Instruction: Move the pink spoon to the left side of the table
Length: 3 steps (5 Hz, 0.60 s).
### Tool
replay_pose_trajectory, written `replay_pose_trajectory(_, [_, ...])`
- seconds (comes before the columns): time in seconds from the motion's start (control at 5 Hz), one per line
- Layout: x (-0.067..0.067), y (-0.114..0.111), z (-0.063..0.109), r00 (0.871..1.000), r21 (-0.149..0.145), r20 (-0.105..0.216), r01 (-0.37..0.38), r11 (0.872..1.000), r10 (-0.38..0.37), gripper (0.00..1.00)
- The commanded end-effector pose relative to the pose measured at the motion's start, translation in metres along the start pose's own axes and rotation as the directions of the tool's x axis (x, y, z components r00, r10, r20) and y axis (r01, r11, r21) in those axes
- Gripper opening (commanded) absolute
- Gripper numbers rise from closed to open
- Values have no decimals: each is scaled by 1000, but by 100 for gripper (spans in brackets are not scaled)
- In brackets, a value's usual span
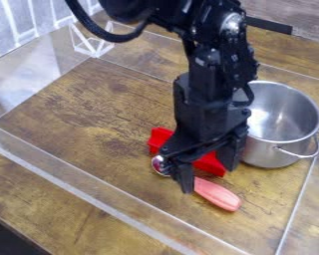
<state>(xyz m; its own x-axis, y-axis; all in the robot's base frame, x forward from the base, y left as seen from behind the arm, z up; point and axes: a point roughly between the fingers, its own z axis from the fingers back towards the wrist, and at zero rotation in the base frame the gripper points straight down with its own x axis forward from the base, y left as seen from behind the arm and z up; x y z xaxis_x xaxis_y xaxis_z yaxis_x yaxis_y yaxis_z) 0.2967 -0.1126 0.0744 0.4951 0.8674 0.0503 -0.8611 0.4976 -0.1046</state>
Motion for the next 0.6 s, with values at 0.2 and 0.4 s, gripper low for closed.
replay_pose_trajectory(0.2, [-22,-33,17,990,-69,34,-135,988,137,100])
replay_pose_trajectory(0.4, [-14,-25,9,992,-70,45,-118,991,121,100])
